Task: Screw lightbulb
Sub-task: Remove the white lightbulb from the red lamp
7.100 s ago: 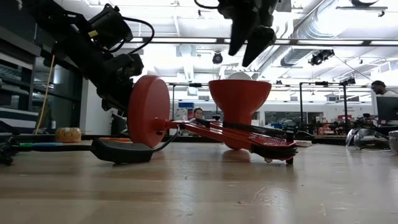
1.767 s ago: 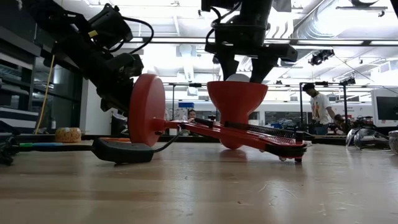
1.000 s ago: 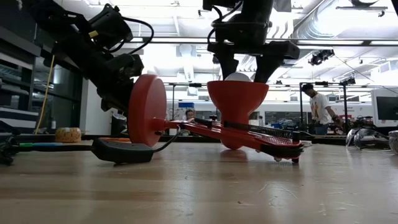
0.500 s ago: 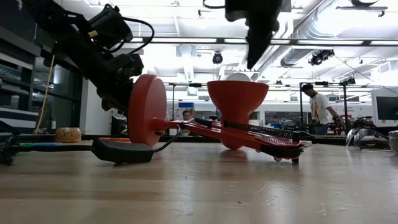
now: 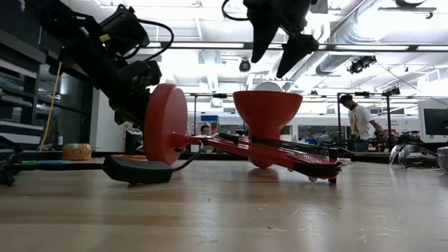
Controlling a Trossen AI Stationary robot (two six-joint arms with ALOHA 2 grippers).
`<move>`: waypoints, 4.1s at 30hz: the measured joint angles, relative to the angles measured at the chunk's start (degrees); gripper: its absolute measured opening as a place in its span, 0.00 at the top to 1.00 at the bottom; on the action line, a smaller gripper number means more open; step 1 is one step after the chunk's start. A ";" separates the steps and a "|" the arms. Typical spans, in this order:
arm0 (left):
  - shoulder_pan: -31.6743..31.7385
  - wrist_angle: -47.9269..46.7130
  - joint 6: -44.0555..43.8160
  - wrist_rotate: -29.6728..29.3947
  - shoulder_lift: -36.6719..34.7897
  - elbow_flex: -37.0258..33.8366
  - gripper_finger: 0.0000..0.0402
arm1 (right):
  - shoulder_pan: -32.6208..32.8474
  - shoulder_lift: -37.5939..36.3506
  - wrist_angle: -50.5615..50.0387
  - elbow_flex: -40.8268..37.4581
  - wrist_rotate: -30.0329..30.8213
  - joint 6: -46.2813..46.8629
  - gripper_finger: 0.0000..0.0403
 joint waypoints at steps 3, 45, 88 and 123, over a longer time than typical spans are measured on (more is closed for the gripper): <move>0.00 -0.02 0.00 0.19 0.01 -0.02 1.00 | 0.78 1.11 -0.09 0.00 -0.26 -1.76 0.09; 0.00 -0.42 -1.01 0.25 0.01 0.01 1.00 | 1.19 9.02 -2.72 -0.02 7.38 -95.24 0.41; 0.00 -1.37 2.58 0.23 0.01 -0.02 1.00 | 2.75 -4.10 2.86 -0.02 0.28 -19.99 0.41; 0.07 -1.22 3.65 0.23 -0.01 -0.02 1.00 | 3.96 4.72 3.33 -0.02 4.02 -23.03 0.11</move>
